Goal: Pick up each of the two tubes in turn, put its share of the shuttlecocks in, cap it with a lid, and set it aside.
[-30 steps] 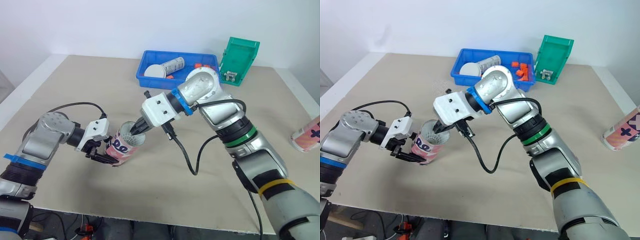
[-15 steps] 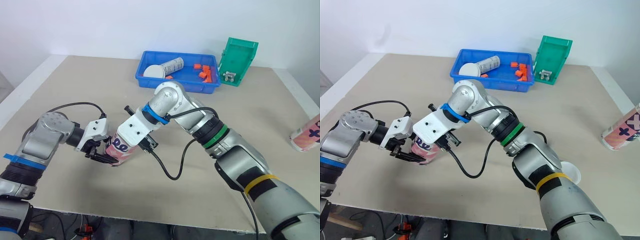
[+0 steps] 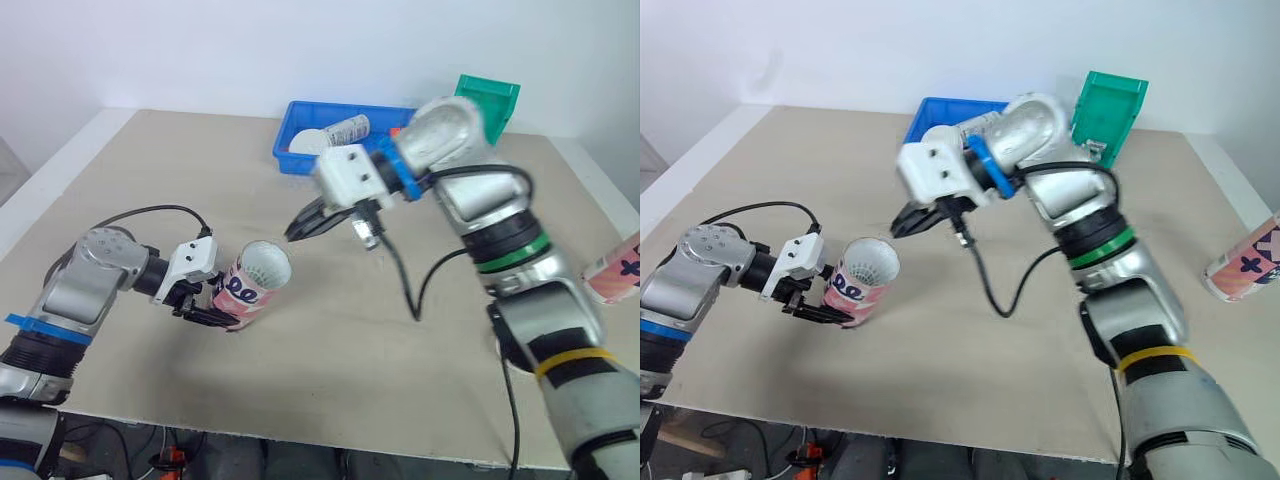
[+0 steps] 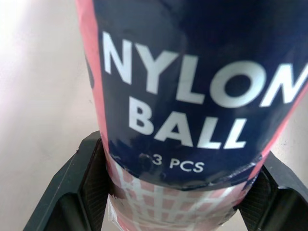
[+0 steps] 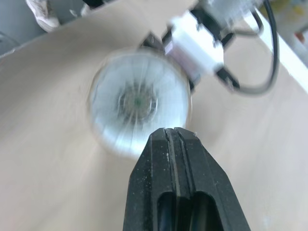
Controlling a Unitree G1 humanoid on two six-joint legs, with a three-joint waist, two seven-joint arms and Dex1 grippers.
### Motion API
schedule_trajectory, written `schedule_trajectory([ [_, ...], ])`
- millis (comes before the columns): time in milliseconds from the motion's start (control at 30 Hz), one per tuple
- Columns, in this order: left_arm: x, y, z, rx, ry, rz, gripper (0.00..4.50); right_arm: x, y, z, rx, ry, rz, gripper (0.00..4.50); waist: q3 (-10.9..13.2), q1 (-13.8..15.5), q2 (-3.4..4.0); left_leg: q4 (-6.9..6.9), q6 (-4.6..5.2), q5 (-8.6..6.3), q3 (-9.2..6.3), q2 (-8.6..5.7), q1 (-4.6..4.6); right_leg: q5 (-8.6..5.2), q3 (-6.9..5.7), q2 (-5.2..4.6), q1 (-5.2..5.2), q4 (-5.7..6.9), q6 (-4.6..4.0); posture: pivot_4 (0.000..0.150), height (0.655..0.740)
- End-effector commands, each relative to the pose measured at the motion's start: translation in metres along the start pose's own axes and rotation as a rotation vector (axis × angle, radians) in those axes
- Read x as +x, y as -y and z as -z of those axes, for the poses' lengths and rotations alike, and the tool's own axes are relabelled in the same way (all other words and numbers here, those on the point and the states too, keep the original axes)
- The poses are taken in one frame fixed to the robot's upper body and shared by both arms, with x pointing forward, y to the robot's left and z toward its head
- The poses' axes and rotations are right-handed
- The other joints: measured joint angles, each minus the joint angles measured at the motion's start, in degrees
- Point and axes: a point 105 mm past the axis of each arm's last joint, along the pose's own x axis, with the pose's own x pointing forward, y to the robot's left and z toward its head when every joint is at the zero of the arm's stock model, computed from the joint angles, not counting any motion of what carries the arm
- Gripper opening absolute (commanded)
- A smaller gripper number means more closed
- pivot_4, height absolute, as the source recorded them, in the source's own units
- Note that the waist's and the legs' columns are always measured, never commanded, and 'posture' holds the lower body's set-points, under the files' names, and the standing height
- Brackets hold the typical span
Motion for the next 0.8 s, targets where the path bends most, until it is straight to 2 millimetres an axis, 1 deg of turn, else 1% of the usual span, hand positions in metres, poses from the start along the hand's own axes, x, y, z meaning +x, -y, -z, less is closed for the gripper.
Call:
schedule_trajectory([
  [33, 0.005, 0.000, -0.030, 0.075, 0.138, -0.014, 3.21, -0.027, -0.011, -0.004, -0.001, 0.003, 0.027, 0.10, 0.02, -0.07, -0.03, -0.01, -0.02, -0.02, 0.07, 0.00, 0.00, -0.01, 0.03, -0.03, -0.03, 0.00, 0.00, 0.150, 0.7038],
  [133, 0.009, 0.002, -0.049, 0.099, 0.238, -0.029, 3.21, -0.045, -0.026, 0.008, 0.072, -0.028, 0.093, 0.10, 0.08, -0.17, -0.15, -0.02, -0.04, -0.04, 0.08, 0.00, -0.14, -0.01, 0.03, -0.03, -0.14, -0.05, 0.01, 0.150, 0.7038],
  [167, 0.011, 0.002, -0.053, 0.106, 0.270, -0.044, 3.21, -0.051, -0.032, 0.013, 0.114, -0.033, 0.121, 0.36, 0.08, -0.17, -0.15, -0.03, -0.04, -0.04, 0.08, 0.01, -0.21, 0.01, 0.04, -0.01, -0.19, -0.06, 0.03, 0.150, 0.7038],
  [200, 0.013, 0.001, -0.056, 0.108, 0.295, -0.057, 3.21, -0.057, -0.039, 0.017, 0.155, -0.038, 0.141, 0.71, 0.09, -0.18, -0.15, -0.03, -0.03, -0.04, 0.06, 0.01, -0.31, 0.14, 0.02, -0.01, -0.29, -0.04, 0.20, 0.150, 0.7038],
  [233, 0.016, 0.001, -0.056, 0.106, 0.310, -0.066, 3.21, -0.063, -0.044, 0.021, 0.192, -0.054, 0.171, 1.01, 0.09, -0.19, -0.14, -0.04, -0.03, -0.05, 0.07, 0.01, -0.34, 0.14, 0.03, -0.01, -0.34, -0.02, 0.18, 0.150, 0.7038],
  [300, 0.025, 0.001, -0.050, 0.097, 0.323, -0.086, 3.21, -0.076, -0.056, 0.034, 0.252, -0.118, 0.234, 1.95, 0.09, -0.19, -0.13, -0.08, -0.02, -0.06, 0.06, 0.01, -0.41, 0.26, 0.04, 0.04, -0.42, -0.02, -0.05, 0.150, 0.7038],
  [367, 0.033, 0.003, -0.046, 0.060, 0.351, -0.080, 3.21, -0.088, -0.068, 0.045, 0.301, -0.178, 0.280, 2.85, 0.09, -0.27, -0.13, -0.12, 0.01, -0.08, 0.07, 0.00, -0.45, 0.24, 0.06, 0.04, -0.48, -0.02, -0.08, 0.150, 0.7038],
  [433, 0.048, 0.004, -0.041, 0.022, 0.387, -0.069, 3.21, -0.106, -0.092, 0.070, 0.386, -0.306, 0.296, 3.93, 0.09, -0.25, -0.13, -0.12, 0.01, -0.11, 0.10, -0.01, -0.51, 0.23, 0.09, 0.05, -0.54, -0.03, -0.06, 0.150, 0.7038],
  [467, 0.055, 0.006, -0.040, 0.013, 0.401, -0.057, 3.21, -0.112, -0.104, 0.079, 0.421, -0.360, 0.283, 4.25, 0.10, -0.24, -0.12, -0.11, 0.01, -0.11, 0.08, -0.04, -0.51, 0.19, 0.10, 0.05, -0.52, -0.03, 0.00, 0.150, 0.7038],
  [533, 0.067, 0.006, -0.040, 0.013, 0.422, -0.053, 3.21, -0.123, -0.124, 0.095, 0.494, -0.444, 0.267, 4.25, 0.10, -0.17, -0.12, -0.05, 0.01, -0.11, 0.09, -0.06, -0.55, 0.09, 0.13, 0.04, -0.54, -0.03, 0.25, 0.150, 0.7038],
  [600, 0.077, 0.003, -0.041, 0.014, 0.444, -0.071, 3.21, -0.128, -0.138, 0.103, 0.545, -0.478, 0.252, 4.25, 0.12, -0.68, -0.09, 0.02, 0.01, -0.10, 0.12, -0.08, -0.58, 0.13, 0.19, 0.03, -0.55, -0.04, 0.34, 0.150, 0.7038],
  [700, 0.090, -0.006, -0.044, -0.031, 0.501, -0.110, 3.21, -0.136, -0.160, 0.118, 0.622, -0.544, 0.211, 4.25, 0.08, -1.04, 0.01, 0.05, -0.02, -0.04, 0.25, -0.05, -0.56, 0.34, 0.36, 0.06, -0.63, -0.05, 0.47, 0.150, 0.7038],
  [800, 0.109, -0.001, -0.040, -0.040, 0.501, -0.099, 3.21, -0.147, -0.180, 0.130, 0.710, -0.606, 0.187, 4.25, 0.09, -1.03, 0.00, 0.17, 0.01, 0.02, 0.27, -0.14, -0.50, 0.25, 0.47, 0.03, -0.50, -0.05, 0.37, 0.150, 0.7038],
])
